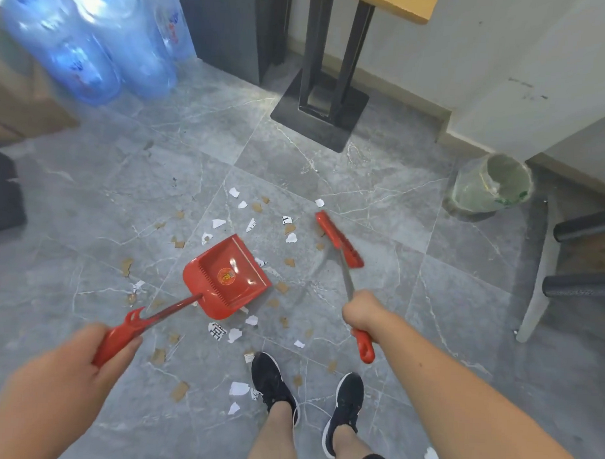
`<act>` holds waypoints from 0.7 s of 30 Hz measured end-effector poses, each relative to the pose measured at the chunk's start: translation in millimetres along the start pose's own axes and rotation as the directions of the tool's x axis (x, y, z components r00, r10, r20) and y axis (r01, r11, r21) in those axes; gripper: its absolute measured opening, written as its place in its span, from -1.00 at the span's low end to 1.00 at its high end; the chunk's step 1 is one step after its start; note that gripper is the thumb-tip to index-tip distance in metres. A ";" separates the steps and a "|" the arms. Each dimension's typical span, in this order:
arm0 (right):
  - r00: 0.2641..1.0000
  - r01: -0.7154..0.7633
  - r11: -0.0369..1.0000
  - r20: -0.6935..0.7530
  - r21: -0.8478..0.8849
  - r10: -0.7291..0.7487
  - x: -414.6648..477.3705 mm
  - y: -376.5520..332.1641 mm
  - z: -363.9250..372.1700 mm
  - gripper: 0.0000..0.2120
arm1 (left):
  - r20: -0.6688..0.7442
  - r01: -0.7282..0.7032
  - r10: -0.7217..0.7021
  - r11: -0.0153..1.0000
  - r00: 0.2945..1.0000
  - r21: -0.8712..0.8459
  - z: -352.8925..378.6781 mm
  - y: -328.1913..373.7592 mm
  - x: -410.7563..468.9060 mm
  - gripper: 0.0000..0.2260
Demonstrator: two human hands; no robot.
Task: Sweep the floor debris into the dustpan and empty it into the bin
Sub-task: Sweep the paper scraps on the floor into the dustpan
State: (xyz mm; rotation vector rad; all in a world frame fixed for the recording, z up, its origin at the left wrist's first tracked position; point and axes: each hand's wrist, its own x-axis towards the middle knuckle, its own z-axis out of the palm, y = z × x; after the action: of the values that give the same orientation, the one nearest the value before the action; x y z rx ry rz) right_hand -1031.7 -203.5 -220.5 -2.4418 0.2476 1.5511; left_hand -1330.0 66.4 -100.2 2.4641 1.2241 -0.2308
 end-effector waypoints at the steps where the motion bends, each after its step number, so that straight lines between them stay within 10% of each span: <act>1: 0.999 -0.014 0.999 0.049 -0.032 0.016 -11.0 -0.4 6.2 -0.71 | 0.038 0.008 -0.008 1.000 0.999 -0.005 -9.2 12.2 -1.2 -0.68; 11: 0.990 0.139 0.989 -0.004 0.054 -0.139 -39.5 -1.5 -18.4 -0.83 | 0.100 -0.172 0.158 0.972 0.982 0.159 -7.5 65.1 54.0 -0.56; 21: 0.970 0.156 0.959 -0.145 -0.238 -0.194 36.2 -116.8 -73.2 -0.64 | 0.171 -0.209 0.164 0.932 0.971 0.295 -16.8 112.2 96.2 -0.58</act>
State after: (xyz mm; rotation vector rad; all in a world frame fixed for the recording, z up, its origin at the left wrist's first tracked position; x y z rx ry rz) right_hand -921.7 -113.4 -210.6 -2.6867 -0.1231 1.3662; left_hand -1182.9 81.9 -85.4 2.7540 0.9437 -0.5782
